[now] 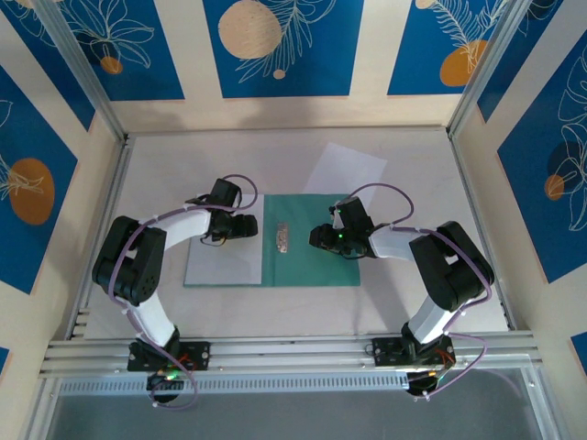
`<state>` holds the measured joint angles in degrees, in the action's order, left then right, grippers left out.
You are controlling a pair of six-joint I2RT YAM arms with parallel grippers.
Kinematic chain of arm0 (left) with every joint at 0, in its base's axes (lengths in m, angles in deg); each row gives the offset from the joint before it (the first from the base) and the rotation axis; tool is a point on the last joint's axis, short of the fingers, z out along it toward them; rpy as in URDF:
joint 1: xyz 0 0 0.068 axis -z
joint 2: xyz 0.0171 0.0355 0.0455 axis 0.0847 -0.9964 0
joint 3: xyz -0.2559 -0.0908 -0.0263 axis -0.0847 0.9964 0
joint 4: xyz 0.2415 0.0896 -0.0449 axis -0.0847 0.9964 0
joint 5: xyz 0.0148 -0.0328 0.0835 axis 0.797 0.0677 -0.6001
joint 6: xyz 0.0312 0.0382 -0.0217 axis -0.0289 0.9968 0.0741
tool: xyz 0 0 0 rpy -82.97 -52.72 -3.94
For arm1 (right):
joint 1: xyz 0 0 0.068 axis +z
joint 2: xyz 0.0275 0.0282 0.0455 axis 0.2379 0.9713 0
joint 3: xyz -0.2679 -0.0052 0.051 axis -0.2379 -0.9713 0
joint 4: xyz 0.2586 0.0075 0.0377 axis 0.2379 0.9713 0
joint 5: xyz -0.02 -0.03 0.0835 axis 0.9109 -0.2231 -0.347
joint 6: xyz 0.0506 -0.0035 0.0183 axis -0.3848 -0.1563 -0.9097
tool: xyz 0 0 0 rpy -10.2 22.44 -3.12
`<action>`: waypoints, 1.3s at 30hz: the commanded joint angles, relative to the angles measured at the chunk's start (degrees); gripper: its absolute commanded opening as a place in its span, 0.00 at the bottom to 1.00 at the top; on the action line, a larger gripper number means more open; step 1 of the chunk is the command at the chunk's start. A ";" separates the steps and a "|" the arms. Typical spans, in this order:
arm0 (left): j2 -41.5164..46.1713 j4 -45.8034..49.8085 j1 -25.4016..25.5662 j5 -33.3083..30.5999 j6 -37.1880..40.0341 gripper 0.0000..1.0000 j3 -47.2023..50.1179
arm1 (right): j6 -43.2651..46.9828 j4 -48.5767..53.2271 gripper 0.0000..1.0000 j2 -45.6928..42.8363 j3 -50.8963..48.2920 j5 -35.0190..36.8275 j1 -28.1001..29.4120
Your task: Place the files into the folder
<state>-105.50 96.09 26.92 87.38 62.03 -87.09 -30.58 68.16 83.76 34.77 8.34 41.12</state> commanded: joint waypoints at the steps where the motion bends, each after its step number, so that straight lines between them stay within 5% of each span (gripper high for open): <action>1: 1.10 2.06 -0.80 2.13 1.35 0.80 0.71 | -0.93 3.04 0.43 0.71 -1.55 1.78 0.24; 39: 5.96 8.68 -0.73 2.33 2.77 0.81 -5.32 | -2.75 3.28 0.44 0.94 -0.76 0.76 0.96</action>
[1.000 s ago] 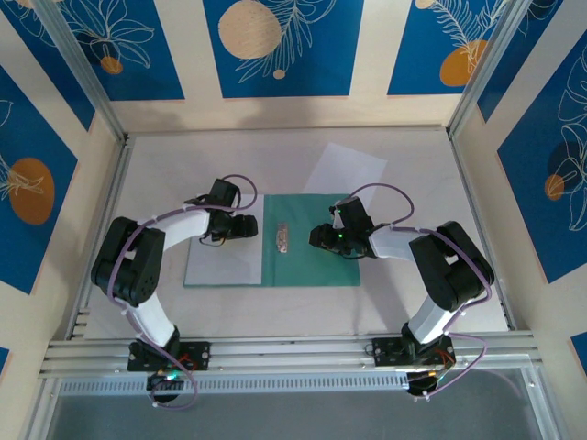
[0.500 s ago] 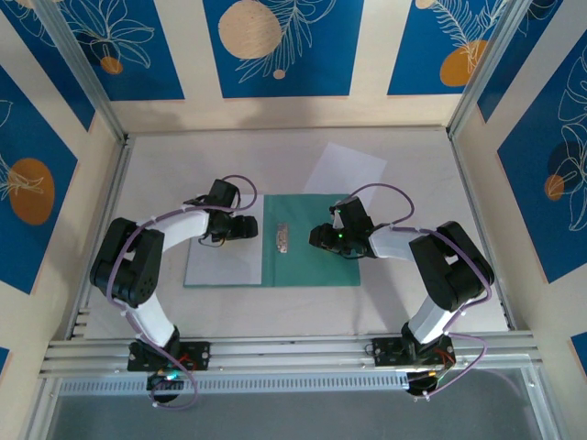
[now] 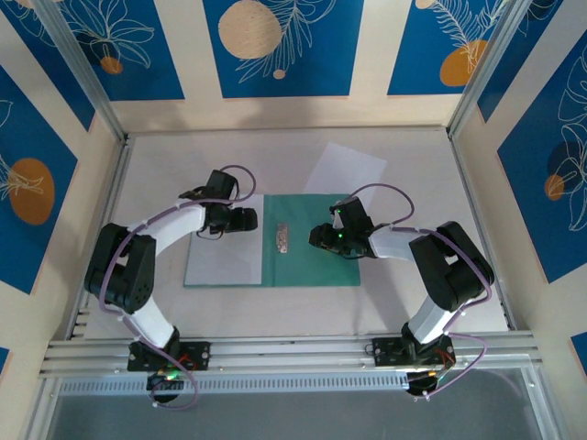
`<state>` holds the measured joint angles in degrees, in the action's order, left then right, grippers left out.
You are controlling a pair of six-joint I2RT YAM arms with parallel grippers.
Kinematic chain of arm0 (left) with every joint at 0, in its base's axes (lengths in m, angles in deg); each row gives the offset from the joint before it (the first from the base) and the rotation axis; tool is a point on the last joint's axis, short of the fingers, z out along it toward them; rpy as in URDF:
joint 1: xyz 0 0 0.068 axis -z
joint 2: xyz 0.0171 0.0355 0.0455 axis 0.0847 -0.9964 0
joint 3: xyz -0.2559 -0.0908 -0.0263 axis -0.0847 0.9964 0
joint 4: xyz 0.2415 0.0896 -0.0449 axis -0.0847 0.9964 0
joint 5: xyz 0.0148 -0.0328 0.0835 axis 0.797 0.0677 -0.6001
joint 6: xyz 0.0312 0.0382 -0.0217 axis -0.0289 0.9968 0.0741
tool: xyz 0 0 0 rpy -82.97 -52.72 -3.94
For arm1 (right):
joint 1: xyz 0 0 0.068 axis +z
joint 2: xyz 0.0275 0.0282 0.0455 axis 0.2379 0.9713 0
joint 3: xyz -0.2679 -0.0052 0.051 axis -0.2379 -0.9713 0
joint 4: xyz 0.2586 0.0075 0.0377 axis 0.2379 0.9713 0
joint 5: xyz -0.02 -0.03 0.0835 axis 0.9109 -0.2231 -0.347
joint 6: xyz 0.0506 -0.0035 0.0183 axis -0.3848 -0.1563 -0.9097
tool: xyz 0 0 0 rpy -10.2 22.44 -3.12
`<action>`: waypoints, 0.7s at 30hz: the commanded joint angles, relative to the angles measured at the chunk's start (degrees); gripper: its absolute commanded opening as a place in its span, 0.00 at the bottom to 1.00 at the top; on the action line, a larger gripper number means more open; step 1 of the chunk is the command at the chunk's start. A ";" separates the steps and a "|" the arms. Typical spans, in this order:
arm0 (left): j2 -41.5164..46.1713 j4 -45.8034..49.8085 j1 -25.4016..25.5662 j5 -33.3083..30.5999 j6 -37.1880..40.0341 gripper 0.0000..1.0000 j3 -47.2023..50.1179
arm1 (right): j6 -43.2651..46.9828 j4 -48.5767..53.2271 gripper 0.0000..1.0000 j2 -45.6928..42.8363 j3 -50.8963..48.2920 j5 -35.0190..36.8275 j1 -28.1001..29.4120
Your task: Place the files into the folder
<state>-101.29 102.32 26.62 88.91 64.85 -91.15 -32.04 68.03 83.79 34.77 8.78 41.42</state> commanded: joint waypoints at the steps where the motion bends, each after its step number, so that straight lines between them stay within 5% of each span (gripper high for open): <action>1: 2.02 2.32 -0.40 1.26 -0.31 0.81 -1.11 | -1.41 3.39 0.44 0.79 -0.61 0.04 0.74; 16: 4.06 1.04 5.73 1.55 -4.98 0.74 -1.23 | -0.07 9.48 0.44 -5.00 4.64 -2.44 0.45; 21: 2.76 1.40 10.32 -0.80 -6.61 0.64 -2.53 | 1.20 12.38 0.44 -8.33 5.56 -1.91 -0.95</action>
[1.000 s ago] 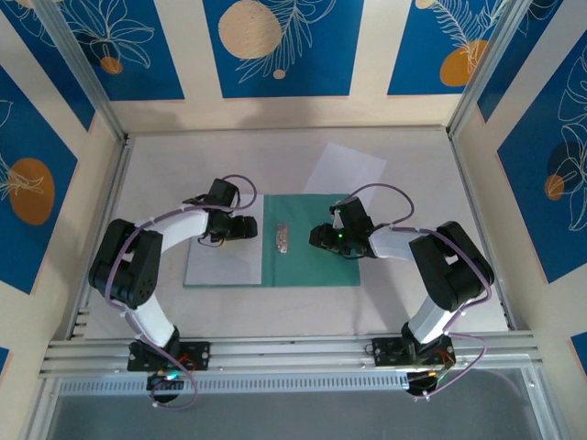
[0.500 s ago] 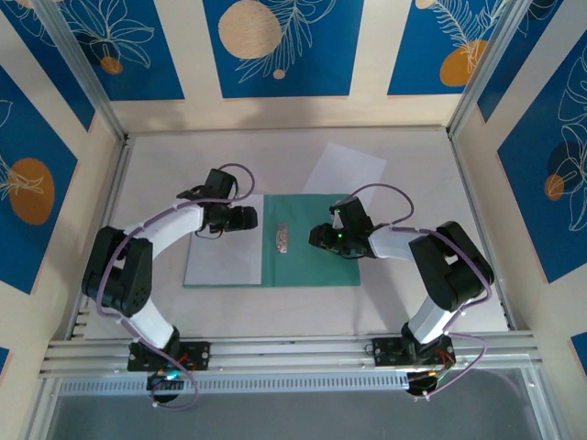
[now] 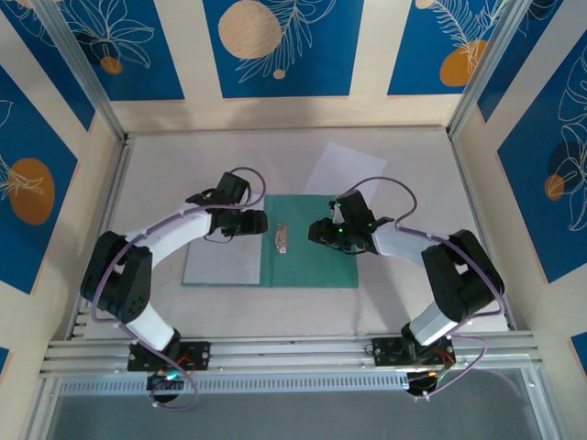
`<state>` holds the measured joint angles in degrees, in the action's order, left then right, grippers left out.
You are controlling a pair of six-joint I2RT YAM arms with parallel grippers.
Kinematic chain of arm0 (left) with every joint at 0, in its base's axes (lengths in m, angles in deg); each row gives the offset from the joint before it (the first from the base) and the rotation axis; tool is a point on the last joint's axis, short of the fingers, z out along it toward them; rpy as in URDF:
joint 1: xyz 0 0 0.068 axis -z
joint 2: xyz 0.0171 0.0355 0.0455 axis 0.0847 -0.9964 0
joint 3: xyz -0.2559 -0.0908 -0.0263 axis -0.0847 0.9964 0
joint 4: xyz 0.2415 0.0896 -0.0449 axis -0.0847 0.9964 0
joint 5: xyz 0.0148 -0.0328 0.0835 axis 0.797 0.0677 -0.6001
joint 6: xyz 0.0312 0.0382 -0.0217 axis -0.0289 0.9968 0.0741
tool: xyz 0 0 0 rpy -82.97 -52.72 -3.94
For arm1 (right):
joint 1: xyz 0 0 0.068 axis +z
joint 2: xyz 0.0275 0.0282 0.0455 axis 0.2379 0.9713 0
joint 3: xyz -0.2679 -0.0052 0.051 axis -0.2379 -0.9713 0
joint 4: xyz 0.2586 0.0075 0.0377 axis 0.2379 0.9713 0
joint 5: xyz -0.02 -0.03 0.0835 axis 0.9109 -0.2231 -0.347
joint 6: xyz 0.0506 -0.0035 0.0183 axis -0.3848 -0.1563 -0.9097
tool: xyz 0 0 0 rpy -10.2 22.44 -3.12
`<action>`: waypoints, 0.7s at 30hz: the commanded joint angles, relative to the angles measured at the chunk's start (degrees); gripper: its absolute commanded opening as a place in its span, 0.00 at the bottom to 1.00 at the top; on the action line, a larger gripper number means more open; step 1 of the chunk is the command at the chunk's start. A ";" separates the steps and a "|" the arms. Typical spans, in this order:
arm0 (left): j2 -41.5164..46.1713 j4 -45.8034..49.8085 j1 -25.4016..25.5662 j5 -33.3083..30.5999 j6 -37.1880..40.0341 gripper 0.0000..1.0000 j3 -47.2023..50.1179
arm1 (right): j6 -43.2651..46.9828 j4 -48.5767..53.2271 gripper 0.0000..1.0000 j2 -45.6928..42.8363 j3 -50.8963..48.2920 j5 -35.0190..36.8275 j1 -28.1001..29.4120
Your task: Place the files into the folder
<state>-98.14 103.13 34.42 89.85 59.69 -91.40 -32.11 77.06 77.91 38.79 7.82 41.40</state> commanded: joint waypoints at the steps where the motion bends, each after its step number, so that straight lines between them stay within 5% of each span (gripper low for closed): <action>1: -0.68 1.13 3.49 -2.88 -1.88 0.61 -2.61 | 1.42 3.52 0.44 -2.83 1.35 -0.99 -1.31; 3: -1.28 1.75 5.73 -5.04 -3.26 0.54 -3.03 | 1.76 3.72 0.44 -3.52 0.73 -0.95 -2.37; 10: -3.56 4.50 13.72 -13.49 -8.32 0.54 -5.28 | 3.27 3.43 0.44 -4.11 -2.58 -1.29 -5.94; 21: -8.19 5.14 17.37 -15.66 -12.38 0.49 -6.78 | 7.70 -0.46 0.44 -4.27 -3.22 -2.70 -8.03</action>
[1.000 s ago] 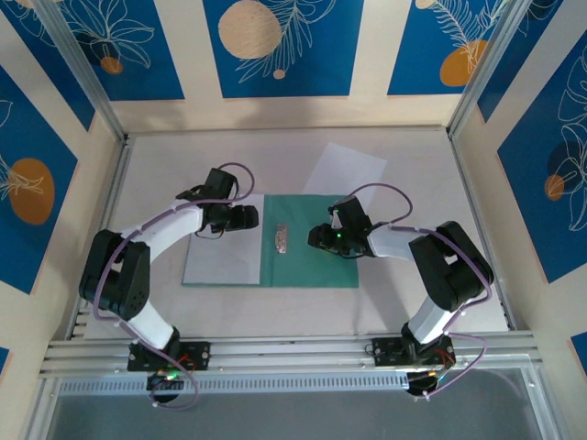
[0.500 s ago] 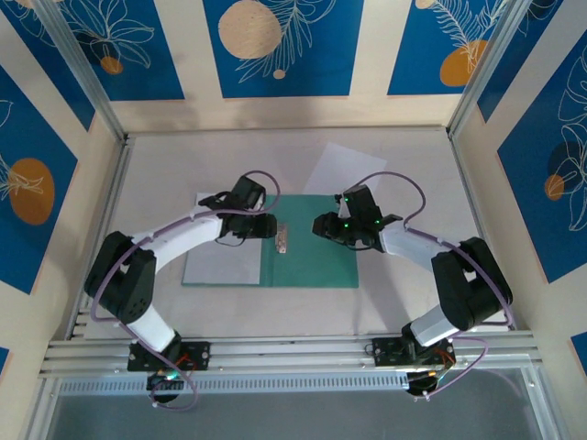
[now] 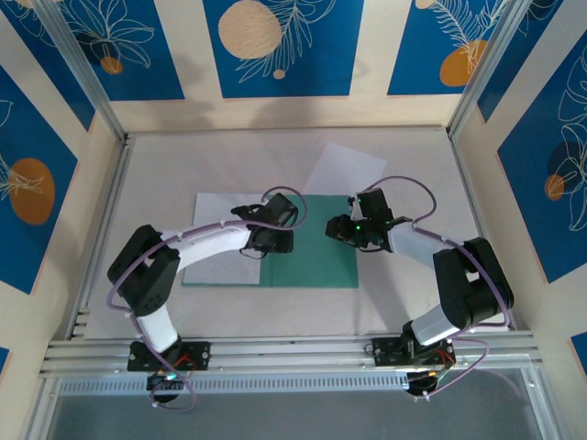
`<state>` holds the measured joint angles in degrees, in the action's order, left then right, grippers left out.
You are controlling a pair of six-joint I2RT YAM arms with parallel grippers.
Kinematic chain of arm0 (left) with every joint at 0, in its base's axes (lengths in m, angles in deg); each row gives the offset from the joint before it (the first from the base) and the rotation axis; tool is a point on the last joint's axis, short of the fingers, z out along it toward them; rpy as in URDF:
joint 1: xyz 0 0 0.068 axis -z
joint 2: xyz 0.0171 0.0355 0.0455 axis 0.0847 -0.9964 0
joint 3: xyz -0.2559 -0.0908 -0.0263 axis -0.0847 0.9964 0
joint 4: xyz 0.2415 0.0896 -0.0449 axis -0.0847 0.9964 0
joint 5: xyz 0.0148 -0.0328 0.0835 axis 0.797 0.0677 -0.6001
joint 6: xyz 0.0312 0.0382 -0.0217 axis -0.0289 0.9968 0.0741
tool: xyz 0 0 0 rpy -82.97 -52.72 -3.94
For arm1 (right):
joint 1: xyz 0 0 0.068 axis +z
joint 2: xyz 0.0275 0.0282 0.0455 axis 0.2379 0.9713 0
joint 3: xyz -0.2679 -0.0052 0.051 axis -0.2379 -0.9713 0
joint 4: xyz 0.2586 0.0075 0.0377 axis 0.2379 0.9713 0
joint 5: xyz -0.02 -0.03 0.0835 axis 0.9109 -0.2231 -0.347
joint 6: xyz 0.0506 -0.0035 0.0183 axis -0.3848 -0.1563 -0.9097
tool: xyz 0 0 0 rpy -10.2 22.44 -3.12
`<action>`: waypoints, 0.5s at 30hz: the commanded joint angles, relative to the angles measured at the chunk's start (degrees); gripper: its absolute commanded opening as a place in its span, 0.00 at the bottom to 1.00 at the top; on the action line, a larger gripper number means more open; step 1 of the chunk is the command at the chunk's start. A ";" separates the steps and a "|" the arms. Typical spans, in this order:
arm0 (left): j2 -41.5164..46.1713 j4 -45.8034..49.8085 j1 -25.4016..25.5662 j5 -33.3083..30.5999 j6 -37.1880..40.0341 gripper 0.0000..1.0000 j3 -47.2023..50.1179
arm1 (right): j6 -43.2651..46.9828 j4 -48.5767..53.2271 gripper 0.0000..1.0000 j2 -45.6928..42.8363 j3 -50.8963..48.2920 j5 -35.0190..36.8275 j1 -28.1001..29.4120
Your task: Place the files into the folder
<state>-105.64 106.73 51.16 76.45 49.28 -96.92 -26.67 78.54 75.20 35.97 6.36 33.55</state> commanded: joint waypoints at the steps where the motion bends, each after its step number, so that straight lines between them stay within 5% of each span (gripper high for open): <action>1: -1.01 1.60 0.65 -2.45 -2.38 0.47 -1.27 | 2.41 -3.25 0.44 -1.32 -0.70 -1.36 -0.23; 15: -7.24 7.83 3.47 -4.10 -5.82 0.28 -6.63 | 0.67 -7.87 0.43 2.05 -2.05 -1.82 0.43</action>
<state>-110.88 110.93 53.04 73.46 44.63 -100.75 -25.97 70.98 76.51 33.39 5.48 33.66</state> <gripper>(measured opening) 0.280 0.426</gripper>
